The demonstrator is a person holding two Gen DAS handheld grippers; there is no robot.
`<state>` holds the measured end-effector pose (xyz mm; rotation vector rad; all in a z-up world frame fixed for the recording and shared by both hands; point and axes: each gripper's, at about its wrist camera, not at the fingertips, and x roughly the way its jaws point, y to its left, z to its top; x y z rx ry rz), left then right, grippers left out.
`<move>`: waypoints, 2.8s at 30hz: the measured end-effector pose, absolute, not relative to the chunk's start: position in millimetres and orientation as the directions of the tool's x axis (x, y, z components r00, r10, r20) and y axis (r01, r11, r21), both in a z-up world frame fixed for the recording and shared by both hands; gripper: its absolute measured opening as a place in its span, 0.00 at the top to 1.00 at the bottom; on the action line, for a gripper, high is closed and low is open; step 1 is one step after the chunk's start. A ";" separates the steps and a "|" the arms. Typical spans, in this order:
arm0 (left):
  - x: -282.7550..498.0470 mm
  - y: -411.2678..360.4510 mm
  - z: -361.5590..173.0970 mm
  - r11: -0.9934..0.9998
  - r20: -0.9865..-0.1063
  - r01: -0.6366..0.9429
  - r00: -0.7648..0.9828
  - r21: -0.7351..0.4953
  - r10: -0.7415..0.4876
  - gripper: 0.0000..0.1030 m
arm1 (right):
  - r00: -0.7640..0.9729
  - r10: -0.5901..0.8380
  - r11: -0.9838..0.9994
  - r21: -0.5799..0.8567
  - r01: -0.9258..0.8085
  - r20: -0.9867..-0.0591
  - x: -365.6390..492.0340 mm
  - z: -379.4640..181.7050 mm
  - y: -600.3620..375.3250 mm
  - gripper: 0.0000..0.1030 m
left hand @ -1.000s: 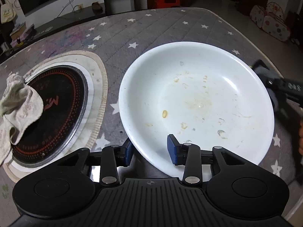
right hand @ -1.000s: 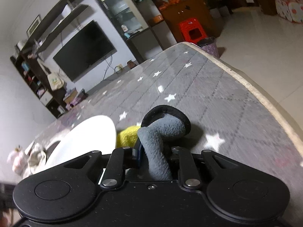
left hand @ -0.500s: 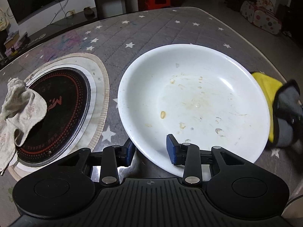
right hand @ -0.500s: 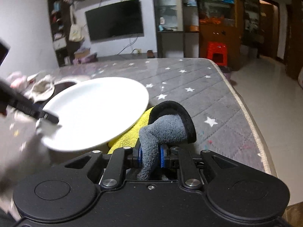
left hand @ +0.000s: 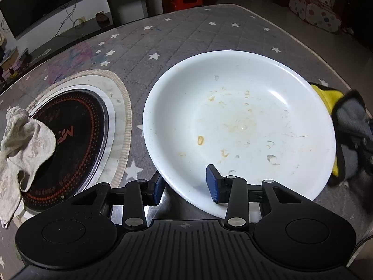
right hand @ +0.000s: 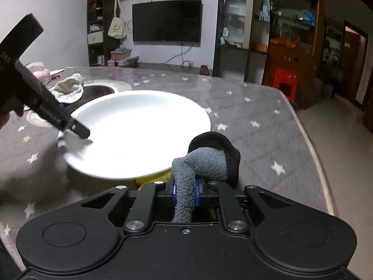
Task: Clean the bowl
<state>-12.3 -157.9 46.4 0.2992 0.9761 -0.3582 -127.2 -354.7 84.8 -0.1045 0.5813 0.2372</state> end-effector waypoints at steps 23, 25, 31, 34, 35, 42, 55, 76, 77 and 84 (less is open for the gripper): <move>-15.0 -160.9 50.2 0.893 -0.836 0.429 0.533 0.133 -0.131 0.56 | 0.820 0.105 0.964 -0.144 -0.222 -0.563 -116.3 119.4 -376.2 0.70; -16.6 -158.5 53.2 0.895 -0.832 0.427 0.538 0.132 -0.134 0.57 | 0.807 0.111 0.963 -0.137 -0.232 -0.580 -115.8 120.8 -377.0 0.69; -22.7 -152.3 57.2 0.913 -0.837 0.402 0.523 0.074 -0.162 0.57 | 0.774 0.120 0.952 -0.149 -0.267 -0.622 -120.2 117.9 -375.3 0.72; -23.2 -151.5 55.9 0.927 -0.845 0.373 0.504 0.027 -0.178 0.57 | 0.757 0.121 0.941 -0.168 -0.293 -0.642 -121.9 111.8 -369.7 0.83; -23.1 -151.5 55.2 0.929 -0.848 0.369 0.497 0.015 -0.184 0.57 | 0.750 0.122 0.937 -0.174 -0.303 -0.650 -122.3 108.6 -367.2 0.85; -21.3 -159.8 48.4 0.937 -0.853 0.348 0.497 0.025 -0.162 0.58 | 0.705 0.157 0.914 -0.169 -0.370 -0.692 -117.8 87.3 -350.3 0.86; -6.3 -168.6 44.3 0.898 -0.837 0.419 0.533 0.134 -0.124 0.58 | 0.715 0.328 0.939 0.299 -0.172 -0.617 -75.2 81.0 -405.9 0.87; -6.7 -171.3 45.1 0.865 -0.826 0.471 0.548 0.174 -0.133 0.56 | 0.818 0.287 0.850 0.526 0.023 -0.499 -13.9 69.0 -430.2 0.88; -7.2 -171.4 45.2 0.864 -0.826 0.473 0.548 0.173 -0.134 0.56 | 0.821 0.291 0.836 0.548 0.032 -0.491 -10.7 67.8 -432.8 0.88; -6.2 -170.6 44.0 0.869 -0.827 0.467 0.546 0.164 -0.138 0.56 | 0.820 0.280 0.806 0.586 0.081 -0.499 3.0 61.9 -437.8 0.88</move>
